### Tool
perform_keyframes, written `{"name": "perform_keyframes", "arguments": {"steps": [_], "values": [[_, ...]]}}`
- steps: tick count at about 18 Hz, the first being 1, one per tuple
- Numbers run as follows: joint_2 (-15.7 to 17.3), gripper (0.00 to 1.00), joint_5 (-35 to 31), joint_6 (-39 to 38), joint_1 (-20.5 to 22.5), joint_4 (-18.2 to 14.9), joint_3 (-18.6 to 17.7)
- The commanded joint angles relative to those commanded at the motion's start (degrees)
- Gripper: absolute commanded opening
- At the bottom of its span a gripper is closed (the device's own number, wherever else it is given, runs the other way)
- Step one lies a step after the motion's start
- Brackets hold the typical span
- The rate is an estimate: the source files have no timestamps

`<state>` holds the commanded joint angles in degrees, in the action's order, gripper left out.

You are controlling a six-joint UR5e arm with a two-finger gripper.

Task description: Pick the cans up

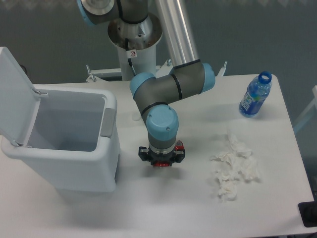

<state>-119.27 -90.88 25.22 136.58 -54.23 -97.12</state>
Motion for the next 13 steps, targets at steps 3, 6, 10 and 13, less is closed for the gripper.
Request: {"name": "perform_keyframes", "arguments": {"steps": [3,6,10,13], "values": [[0.6,0.5,-0.1,1.9,0.0,-0.1,0.7],[1.6,0.5,-0.1,5.0,0.3,-0.1,2.3],[4.6,0.5,0.0,13.9,2.7,-0.1,4.7],[6.7,0.5,0.0,23.1,4.9,-0.2,5.8]]}}
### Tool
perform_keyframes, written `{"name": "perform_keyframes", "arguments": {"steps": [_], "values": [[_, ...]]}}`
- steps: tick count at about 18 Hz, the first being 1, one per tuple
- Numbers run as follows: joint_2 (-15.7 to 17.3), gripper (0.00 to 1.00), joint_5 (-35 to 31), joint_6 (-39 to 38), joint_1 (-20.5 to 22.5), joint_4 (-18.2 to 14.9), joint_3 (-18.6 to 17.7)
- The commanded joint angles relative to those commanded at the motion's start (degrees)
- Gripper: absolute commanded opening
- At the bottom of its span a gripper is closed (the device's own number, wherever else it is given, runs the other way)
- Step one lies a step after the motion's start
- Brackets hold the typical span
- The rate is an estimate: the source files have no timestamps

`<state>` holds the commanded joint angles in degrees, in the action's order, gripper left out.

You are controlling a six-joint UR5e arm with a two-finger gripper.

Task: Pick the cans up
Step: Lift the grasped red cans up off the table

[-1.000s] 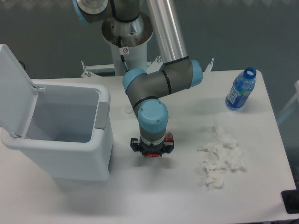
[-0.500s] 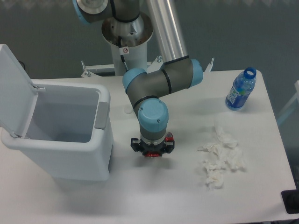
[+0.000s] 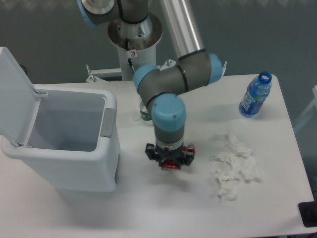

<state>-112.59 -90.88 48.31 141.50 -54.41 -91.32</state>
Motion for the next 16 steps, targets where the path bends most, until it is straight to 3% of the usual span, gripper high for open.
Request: {"name": "perform_keyframes", "arguments": {"steps": [2,6,9,12,16], "values": [[2.5,0.5,0.1,6.3,1.7,-0.2,0.1],[3.9,0.49,0.2,13.8,2.3,-0.3,1.5],[5.7,0.49,0.4,20.0,2.6,-3.1,1.8],[7.6,0.49,1.1,22.0,3.9,-7.5,1.8],[8.4,0.49,2.3,22.3,4.4,-8.3,1.8]]}}
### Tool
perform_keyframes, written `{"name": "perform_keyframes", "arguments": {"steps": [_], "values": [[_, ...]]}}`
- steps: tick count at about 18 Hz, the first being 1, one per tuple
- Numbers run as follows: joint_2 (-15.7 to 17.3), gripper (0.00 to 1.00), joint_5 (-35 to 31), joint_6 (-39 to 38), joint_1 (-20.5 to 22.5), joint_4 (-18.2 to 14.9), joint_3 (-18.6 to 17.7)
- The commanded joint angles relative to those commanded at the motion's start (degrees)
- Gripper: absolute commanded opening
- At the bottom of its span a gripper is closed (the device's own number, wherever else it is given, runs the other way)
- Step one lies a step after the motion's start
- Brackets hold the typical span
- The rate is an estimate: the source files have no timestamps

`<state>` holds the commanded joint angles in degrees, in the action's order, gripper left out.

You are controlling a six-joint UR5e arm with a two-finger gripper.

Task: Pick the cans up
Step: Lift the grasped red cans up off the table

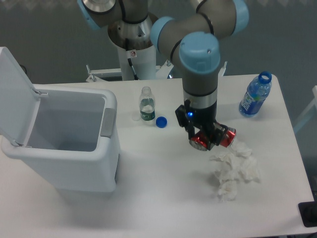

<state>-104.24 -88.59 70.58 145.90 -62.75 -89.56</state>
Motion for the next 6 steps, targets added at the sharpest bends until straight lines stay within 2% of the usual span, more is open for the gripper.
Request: {"name": "perform_keyframes", "arguments": {"steps": [6], "values": [[0.4,0.49,0.8,0.0,0.4,0.1,-0.3]]}}
